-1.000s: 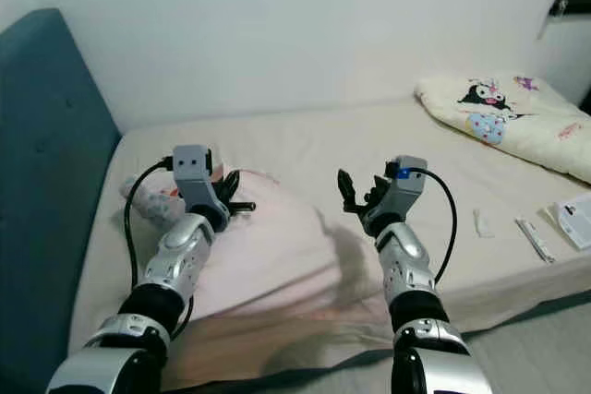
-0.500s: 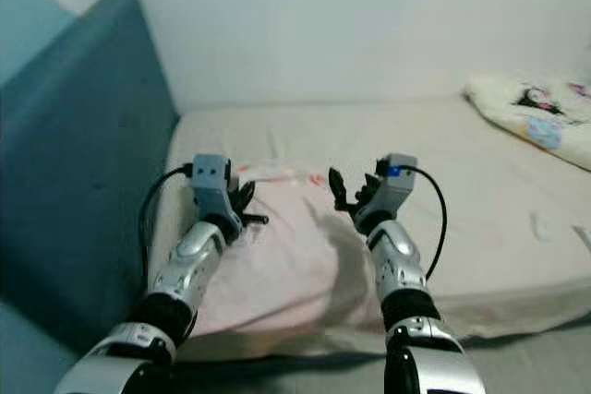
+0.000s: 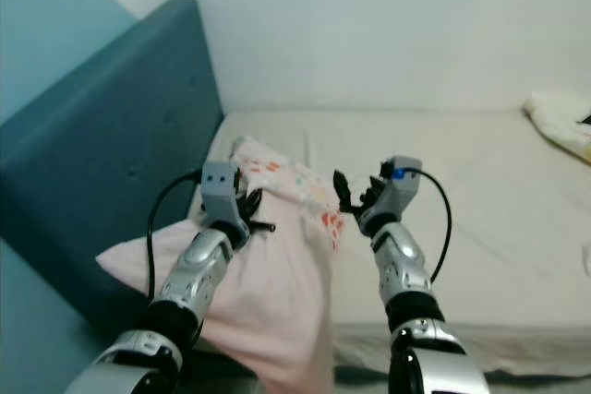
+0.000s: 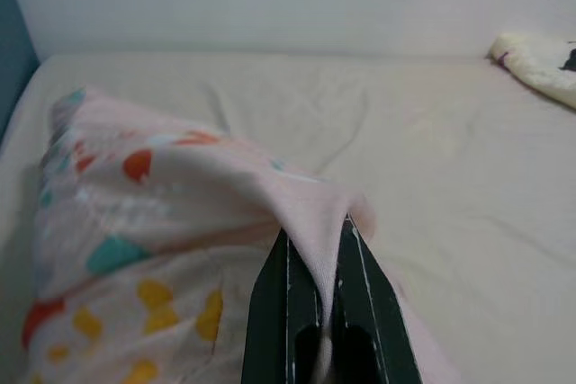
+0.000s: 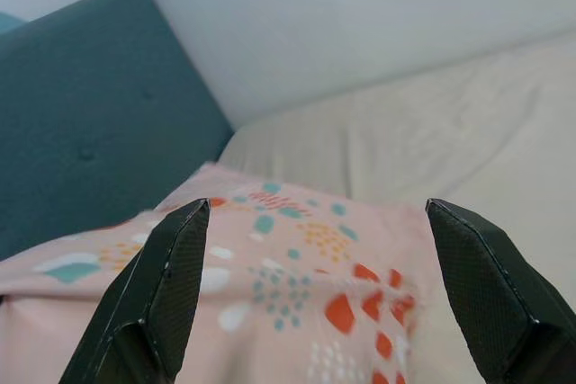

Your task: Clean up the room

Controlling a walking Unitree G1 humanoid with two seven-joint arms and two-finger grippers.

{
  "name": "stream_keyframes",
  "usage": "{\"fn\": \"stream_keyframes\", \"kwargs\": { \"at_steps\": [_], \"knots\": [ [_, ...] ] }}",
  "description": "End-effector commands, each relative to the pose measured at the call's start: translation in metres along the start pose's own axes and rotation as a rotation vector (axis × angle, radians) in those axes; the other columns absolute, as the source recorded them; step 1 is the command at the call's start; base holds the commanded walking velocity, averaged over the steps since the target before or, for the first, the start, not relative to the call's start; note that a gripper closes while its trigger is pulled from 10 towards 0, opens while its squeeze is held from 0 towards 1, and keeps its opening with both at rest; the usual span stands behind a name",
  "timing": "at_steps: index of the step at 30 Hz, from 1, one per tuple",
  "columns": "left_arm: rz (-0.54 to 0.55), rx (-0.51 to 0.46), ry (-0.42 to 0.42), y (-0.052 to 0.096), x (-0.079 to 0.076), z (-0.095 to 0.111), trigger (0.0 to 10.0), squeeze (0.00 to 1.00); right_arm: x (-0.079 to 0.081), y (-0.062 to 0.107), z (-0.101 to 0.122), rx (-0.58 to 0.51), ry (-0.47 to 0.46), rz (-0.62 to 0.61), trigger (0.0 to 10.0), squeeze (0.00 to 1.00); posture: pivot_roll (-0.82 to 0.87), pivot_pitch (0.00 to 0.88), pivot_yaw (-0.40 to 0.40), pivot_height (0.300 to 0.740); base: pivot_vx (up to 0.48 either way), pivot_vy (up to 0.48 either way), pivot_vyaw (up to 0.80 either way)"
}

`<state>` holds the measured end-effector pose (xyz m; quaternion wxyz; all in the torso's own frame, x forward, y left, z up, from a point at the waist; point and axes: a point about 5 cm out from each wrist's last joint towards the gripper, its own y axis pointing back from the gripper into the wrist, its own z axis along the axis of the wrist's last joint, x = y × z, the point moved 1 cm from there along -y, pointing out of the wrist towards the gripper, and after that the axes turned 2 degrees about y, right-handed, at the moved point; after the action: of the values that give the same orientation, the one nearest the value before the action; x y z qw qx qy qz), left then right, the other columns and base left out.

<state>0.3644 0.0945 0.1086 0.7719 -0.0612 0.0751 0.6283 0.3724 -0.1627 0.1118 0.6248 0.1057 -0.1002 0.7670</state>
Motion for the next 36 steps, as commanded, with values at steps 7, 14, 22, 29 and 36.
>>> {"fn": "stream_keyframes", "kwargs": {
  "at_steps": [7,14,22,29,36],
  "knots": [
    [0.019,-0.078,-0.049,0.001,0.015,0.015,10.0,0.0,0.007,-0.002,-0.001,0.006,0.025,0.022,10.0,0.0,-0.19,0.0,-0.014,0.74,0.0,0.0,0.0],
    [0.012,-0.108,-0.029,-0.005,0.01,0.024,10.0,0.0,0.009,-0.002,-0.001,0.003,0.026,0.027,10.0,0.0,-0.2,0.0,-0.013,0.74,0.303,0.0,0.0],
    [-0.018,-0.15,-0.005,-0.01,0.002,0.037,10.0,0.0,0.008,-0.003,0.0,0.003,0.04,0.027,10.0,0.0,-0.2,0.0,-0.013,0.74,0.354,0.0,0.0],
    [-0.054,-0.152,0.015,-0.008,-0.007,0.034,10.0,0.0,0.009,-0.002,-0.001,0.004,0.034,0.023,10.0,0.0,-0.19,0.0,-0.015,0.74,0.332,0.0,-0.43],
    [-0.084,-0.177,0.078,-0.007,-0.014,0.038,10.0,0.0,0.009,-0.002,-0.002,0.007,0.027,0.024,10.0,0.0,-0.19,0.0,-0.014,0.74,0.278,0.0,0.0]
  ]
}}
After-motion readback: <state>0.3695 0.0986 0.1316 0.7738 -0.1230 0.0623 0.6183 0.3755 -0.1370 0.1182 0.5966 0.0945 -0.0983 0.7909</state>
